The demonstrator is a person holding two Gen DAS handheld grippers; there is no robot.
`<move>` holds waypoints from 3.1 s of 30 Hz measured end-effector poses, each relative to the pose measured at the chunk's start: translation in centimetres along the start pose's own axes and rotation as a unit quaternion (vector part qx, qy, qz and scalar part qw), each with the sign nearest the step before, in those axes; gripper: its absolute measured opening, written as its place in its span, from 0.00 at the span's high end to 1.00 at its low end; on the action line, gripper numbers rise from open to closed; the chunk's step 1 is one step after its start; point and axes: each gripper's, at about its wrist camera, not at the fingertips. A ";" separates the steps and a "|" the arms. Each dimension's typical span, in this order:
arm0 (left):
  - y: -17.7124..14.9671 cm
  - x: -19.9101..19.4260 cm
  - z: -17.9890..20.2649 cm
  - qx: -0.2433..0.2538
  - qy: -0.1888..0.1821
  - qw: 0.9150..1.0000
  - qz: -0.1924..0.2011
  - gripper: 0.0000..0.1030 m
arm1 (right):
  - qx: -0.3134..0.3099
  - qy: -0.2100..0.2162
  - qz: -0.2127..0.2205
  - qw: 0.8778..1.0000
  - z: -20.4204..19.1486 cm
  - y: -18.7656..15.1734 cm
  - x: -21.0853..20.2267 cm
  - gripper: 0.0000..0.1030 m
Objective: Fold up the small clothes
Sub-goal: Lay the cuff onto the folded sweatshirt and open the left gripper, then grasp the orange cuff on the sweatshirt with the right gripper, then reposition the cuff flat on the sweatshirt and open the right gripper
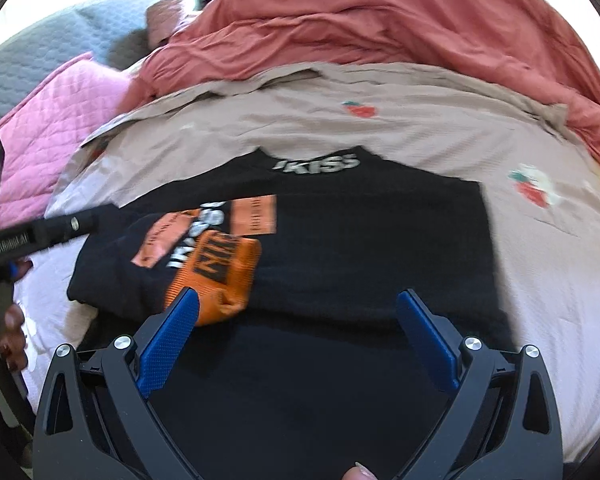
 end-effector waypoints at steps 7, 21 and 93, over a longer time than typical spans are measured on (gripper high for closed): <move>1.0 -0.5 -2.1 -0.025 0.028 0.999 0.014 0.43 | -0.001 0.030 -0.021 0.999 -2.3 1.9 4.0 0.05; 1.4 -0.2 -2.7 -0.017 0.064 0.997 0.033 0.26 | -0.014 0.079 -0.035 0.996 -4.1 2.0 6.6 0.45; -3.4 8.2 2.6 0.121 0.050 0.990 -0.051 0.25 | -0.009 -0.083 -0.067 0.994 10.0 -1.3 5.8 0.49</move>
Point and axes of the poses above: each gripper's, at about its wrist camera, not at the fingertips, and x roughly the way its jaws point, z to its right, y to its top, and after that the axes turned 8 degrees about -x, right-handed
